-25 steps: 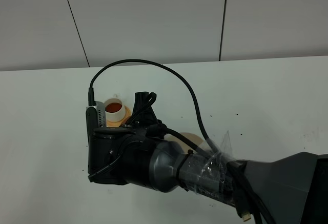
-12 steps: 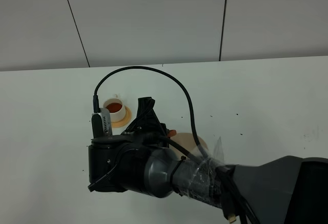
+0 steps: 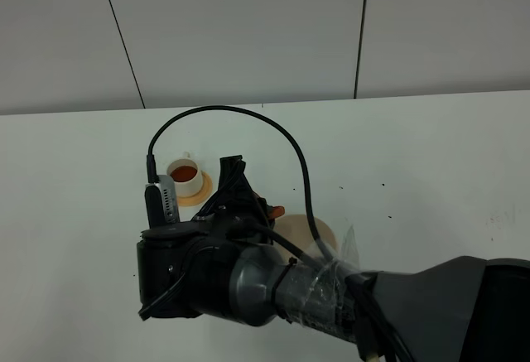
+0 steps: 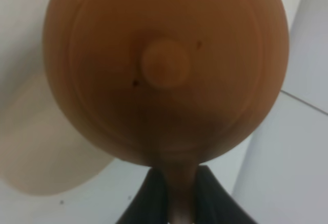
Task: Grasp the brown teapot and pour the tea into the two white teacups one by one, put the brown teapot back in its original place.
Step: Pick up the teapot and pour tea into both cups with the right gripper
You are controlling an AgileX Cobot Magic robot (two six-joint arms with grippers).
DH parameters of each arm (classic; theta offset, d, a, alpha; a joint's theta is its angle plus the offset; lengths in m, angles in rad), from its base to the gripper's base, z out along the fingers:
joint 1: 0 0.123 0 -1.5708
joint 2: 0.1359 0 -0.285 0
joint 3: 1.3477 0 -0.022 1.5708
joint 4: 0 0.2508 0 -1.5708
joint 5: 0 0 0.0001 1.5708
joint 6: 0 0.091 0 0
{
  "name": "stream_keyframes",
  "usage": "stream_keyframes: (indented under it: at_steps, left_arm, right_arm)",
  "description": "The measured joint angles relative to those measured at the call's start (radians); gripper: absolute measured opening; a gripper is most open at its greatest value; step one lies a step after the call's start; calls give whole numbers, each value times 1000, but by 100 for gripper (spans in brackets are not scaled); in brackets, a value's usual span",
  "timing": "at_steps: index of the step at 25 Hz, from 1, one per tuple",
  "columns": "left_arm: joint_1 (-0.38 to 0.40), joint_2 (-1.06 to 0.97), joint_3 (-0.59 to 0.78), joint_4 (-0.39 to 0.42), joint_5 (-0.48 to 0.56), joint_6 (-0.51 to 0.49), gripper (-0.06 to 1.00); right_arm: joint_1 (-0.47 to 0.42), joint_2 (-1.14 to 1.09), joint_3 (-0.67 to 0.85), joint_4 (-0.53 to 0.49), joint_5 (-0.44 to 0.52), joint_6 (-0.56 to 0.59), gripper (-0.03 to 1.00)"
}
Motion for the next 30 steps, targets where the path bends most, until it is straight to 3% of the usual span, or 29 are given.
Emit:
stream_keyframes:
  at_steps: [30]
  left_arm:
    - [0,0,0,0,0,0,23]
  right_arm:
    - [53,0,0,-160,-57,2,10]
